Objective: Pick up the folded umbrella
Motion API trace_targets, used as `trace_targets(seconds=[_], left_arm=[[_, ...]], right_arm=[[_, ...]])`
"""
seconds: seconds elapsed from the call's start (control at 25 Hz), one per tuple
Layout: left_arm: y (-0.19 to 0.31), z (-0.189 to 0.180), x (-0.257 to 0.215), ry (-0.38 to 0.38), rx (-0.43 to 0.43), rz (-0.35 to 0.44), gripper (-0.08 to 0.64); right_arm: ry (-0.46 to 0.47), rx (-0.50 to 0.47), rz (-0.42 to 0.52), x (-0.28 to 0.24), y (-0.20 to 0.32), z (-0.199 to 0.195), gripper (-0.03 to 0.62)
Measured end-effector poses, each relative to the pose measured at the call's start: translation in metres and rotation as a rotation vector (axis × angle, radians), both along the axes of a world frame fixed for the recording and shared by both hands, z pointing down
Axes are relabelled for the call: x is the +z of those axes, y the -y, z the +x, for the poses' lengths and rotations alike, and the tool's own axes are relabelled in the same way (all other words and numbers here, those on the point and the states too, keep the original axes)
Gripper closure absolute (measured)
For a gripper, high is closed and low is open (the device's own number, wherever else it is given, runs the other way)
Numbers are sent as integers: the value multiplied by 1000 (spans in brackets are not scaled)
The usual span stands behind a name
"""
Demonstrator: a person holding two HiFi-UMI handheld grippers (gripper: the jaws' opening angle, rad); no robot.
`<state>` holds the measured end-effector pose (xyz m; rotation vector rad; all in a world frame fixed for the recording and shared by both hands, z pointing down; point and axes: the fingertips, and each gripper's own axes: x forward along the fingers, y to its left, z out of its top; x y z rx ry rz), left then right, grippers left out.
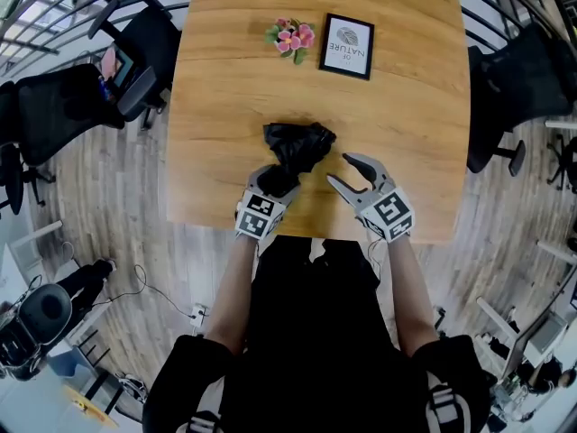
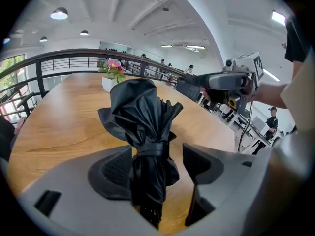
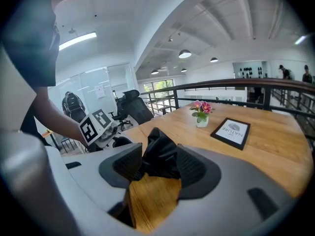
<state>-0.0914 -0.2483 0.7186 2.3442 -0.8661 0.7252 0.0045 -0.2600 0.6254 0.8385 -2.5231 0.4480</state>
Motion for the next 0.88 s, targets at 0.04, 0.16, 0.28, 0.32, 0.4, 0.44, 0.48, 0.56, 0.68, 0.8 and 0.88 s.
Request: trace_targets(seconds=[0.04,0.16,0.28,0.32,0.4,0.44,0.48,0.56,0.68,0.8,0.88], left_arm=[[1,0,4,8,-1,1,236],[3,1,15,9,-19,-19,230],[6,3,27,26,-10,-36,227],[7,3,30,39,-2,-38,227],[7,2,35,62,10,-45,227],[8,1,37,73,12,-49,227],[9,0,39,84,11,-51,229],[12,-2,41,102,5,-54,229],[14,-3,45,113,4,-63,229],[15,-3,46,110,6,-70,230],[14,-2,44,116,13,-53,248]], right_arm=[[-2,3,-4,0,0,0,368],[-6,18,-14,1,-1,3,368],[-12,30,-19,5,0,7,368],[-15,33,-20,5,-1,8,368],[-17,44,-19,5,-2,9,368],[-18,53,-20,5,-3,10,368],[-17,64,-22,5,-3,11,368],[-15,80,-29,7,-5,14,368],[-15,98,-39,9,-12,18,368],[-16,107,-46,13,-16,22,368],[-16,111,-55,12,-17,24,368]])
